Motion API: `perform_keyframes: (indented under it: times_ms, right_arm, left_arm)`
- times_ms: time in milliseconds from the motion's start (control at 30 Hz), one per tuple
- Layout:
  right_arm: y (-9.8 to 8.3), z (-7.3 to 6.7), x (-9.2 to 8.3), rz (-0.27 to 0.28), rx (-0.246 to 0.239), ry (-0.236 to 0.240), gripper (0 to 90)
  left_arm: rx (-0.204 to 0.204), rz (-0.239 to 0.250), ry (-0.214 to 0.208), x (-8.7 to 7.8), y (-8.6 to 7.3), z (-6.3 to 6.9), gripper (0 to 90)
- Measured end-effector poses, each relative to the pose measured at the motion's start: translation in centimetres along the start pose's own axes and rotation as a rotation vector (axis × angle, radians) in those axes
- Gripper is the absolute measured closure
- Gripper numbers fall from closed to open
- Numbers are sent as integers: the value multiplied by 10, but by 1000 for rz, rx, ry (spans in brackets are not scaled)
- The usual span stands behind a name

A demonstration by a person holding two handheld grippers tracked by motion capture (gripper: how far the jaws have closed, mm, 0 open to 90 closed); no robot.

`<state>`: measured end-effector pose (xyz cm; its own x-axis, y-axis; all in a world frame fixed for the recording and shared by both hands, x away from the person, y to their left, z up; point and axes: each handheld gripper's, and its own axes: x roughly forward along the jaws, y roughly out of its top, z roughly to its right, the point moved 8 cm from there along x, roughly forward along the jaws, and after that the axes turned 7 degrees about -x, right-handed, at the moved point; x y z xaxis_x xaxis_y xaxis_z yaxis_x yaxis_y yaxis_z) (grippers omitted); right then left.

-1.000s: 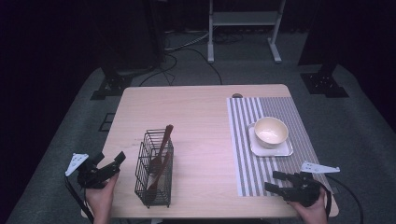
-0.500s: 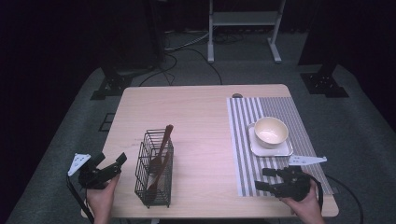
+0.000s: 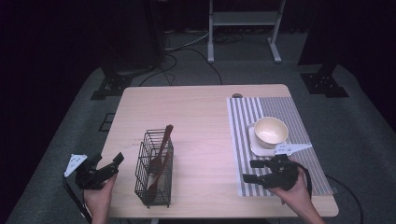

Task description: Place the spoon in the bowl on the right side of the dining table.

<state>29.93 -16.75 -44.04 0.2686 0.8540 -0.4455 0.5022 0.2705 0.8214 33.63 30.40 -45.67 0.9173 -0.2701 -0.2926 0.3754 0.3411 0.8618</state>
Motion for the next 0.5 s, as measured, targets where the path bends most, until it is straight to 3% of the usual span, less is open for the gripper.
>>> perform_keyframes:
  times_ms: [500]
  right_arm:
    - [30, -14, 23, 1, -38, 61, 188]
  left_arm:
    - [7, -1, 7, 1, 0, 1, 15]
